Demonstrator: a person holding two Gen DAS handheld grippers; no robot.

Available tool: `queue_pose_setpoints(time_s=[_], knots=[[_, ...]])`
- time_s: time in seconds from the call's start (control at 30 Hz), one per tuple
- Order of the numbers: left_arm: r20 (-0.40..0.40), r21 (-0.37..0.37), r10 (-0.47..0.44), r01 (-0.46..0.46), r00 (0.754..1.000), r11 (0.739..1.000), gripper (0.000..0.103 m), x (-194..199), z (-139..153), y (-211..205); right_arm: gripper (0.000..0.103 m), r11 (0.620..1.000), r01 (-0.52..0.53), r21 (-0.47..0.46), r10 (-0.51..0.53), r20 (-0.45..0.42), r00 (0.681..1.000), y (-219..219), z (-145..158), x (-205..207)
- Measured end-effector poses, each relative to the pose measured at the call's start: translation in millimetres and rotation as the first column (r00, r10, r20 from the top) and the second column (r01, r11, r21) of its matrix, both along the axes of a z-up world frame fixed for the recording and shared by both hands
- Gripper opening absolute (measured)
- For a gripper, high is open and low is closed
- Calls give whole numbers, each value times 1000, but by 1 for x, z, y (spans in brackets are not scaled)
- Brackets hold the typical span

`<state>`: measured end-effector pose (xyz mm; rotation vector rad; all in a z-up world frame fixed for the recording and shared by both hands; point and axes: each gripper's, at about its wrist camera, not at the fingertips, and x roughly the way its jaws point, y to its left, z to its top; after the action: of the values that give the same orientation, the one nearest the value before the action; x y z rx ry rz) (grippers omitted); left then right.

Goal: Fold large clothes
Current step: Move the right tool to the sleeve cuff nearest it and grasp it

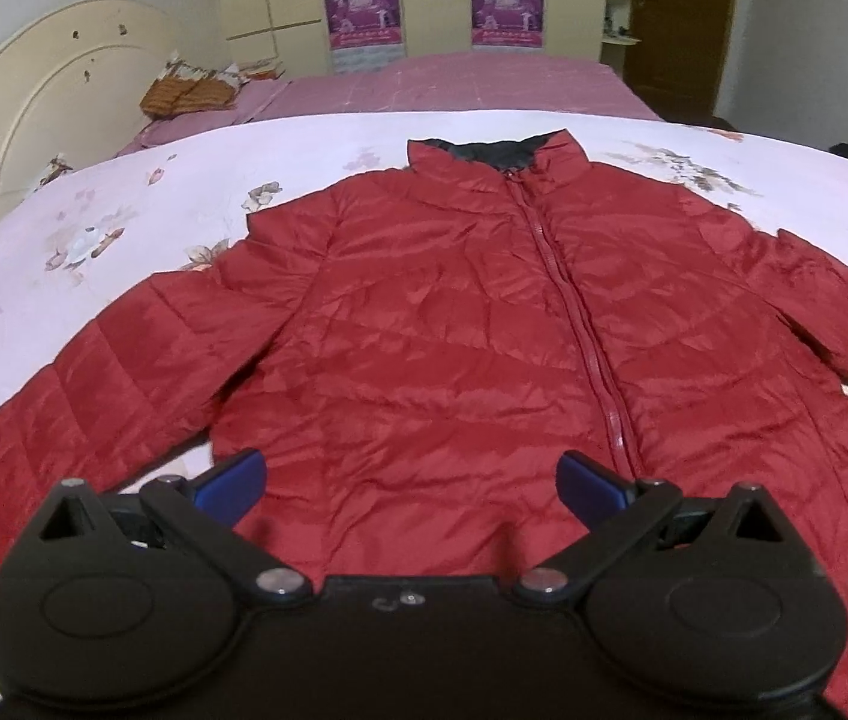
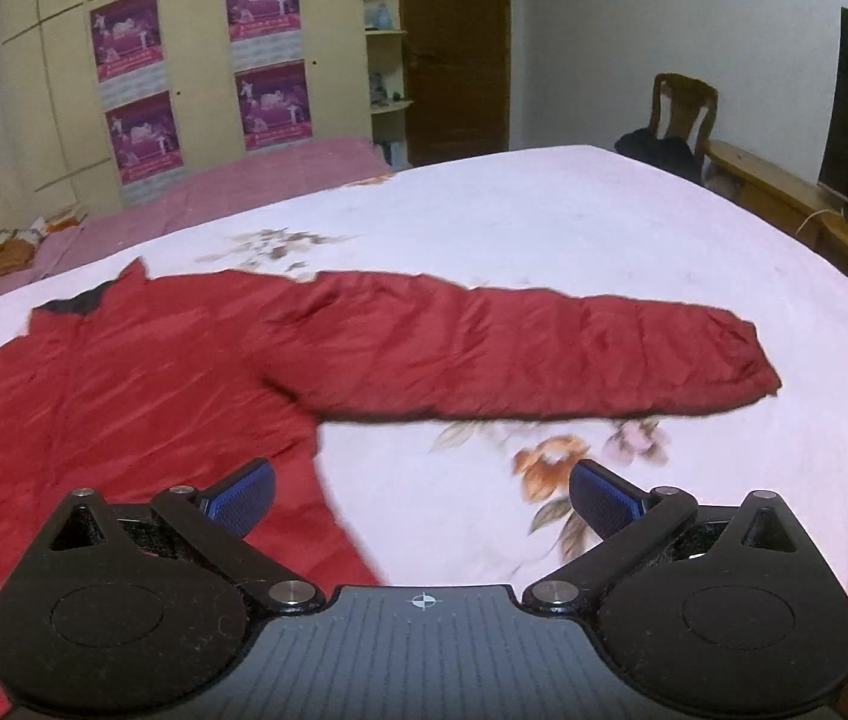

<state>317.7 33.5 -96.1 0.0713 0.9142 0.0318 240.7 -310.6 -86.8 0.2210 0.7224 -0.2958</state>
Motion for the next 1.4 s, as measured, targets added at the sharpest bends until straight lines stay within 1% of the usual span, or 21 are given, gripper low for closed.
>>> queue_pose_setpoints(time_s=[0.13,0.37,0.67,0.93,1.13,1.2,1.23,1.27,1.3,1.33,1.37,1.4], knots=[[-13,4,25,-25,1000,1000,103,12,-11,-17,103,1000,15,-15,-15,-18,1000,-37,-11,15],[-28,28,44,-43,999,999,103,29,-26,-44,103,996,79,-39,-81,-49,996,-104,-31,33],[-44,54,45,-42,998,998,103,44,-35,-70,103,980,190,-53,-194,-95,976,-177,-58,49],[-59,67,41,-37,997,997,101,50,-42,-76,102,964,266,-27,-267,-115,957,-215,-74,51],[-61,56,35,-32,998,998,100,52,-44,-76,102,943,330,-28,-331,-127,935,-238,-88,52],[-64,52,31,-27,997,998,98,52,-45,-76,102,941,339,15,-334,-140,932,-243,-94,52],[-65,52,28,-25,997,998,98,52,-45,-77,101,939,342,30,-335,-134,933,-244,-95,51],[-66,50,26,-23,997,999,97,52,-45,-77,89,941,338,29,-332,-127,935,-243,-94,50],[-67,46,24,-21,997,999,97,52,-45,-77,86,941,338,28,-333,-119,935,-243,-92,49],[-66,40,23,-21,998,999,97,53,-45,-76,76,942,334,35,-329,-108,938,-243,-90,48],[-66,32,23,-21,998,999,97,53,-45,-76,62,944,327,43,-322,-96,942,-243,-88,47],[-64,21,22,-21,998,1000,97,53,-44,-75,56,945,324,48,-319,-89,944,-243,-86,47]])
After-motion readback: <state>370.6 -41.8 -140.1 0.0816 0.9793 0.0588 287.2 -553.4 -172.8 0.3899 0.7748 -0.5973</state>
